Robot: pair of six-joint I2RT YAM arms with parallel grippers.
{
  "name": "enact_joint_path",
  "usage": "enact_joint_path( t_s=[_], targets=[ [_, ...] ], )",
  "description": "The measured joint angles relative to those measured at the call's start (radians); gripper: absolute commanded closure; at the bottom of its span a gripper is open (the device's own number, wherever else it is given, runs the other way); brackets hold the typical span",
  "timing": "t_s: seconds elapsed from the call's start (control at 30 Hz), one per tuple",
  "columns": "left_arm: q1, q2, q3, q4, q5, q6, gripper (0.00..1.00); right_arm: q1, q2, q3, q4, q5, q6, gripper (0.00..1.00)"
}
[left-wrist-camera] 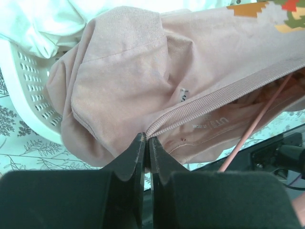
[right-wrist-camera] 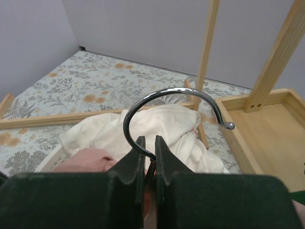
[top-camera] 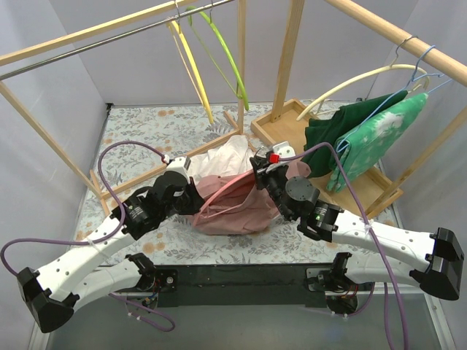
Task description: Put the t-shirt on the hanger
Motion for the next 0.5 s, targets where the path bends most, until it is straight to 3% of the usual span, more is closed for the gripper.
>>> enact_joint_path(
  t_s=[0.5],
  targets=[
    [0.000, -0.069, 0.071, -0.101, 0.019, -0.124, 1.00, -0.061, 0.028, 0.080, 0.001, 0.095, -0.028, 0.99]
  ],
)
